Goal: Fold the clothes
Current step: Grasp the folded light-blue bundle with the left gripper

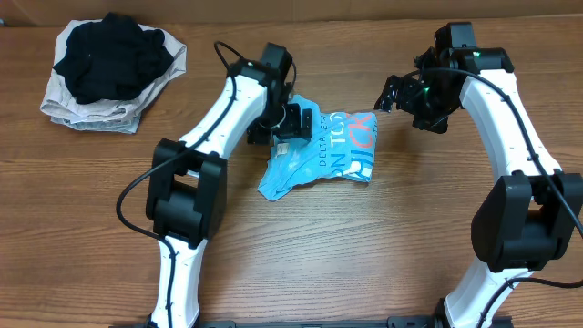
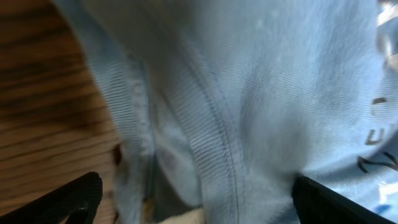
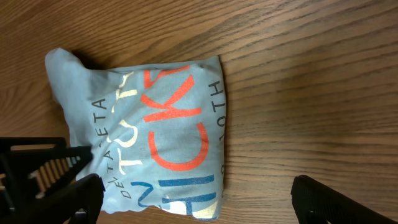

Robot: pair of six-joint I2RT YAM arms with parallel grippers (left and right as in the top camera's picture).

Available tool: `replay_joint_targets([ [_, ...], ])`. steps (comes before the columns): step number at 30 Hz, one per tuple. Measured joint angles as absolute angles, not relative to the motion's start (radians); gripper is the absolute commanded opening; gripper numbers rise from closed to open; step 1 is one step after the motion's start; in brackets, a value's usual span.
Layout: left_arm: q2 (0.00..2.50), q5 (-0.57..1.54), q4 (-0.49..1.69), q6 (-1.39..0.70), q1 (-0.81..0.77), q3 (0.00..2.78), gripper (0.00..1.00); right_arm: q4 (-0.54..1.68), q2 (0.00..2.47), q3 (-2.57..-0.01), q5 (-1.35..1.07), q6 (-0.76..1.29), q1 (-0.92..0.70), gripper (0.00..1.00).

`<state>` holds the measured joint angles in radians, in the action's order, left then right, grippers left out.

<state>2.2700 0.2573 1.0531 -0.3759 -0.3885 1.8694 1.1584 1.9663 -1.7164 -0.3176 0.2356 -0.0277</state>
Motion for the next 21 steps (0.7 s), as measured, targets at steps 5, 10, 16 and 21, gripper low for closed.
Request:
replay_joint_targets([
  [5,2.271,0.249,1.018,-0.381,-0.424,1.849,1.00,1.160,1.966,-1.716,-0.314,0.236,-0.028,1.00],
  [10,2.271,0.249,0.974,-0.391,-0.439,1.831,1.00,1.161,1.966,-1.716,-0.313,0.236,-0.028,1.00],
  [16,2.276,0.249,0.949,-0.392,-0.442,1.808,0.96,1.165,1.966,-1.717,-0.310,0.236,-0.028,1.00],
  [21,2.281,0.250,0.933,-0.403,-0.448,1.807,0.68,1.168,1.966,-1.716,-0.310,0.235,-0.028,1.00],
])
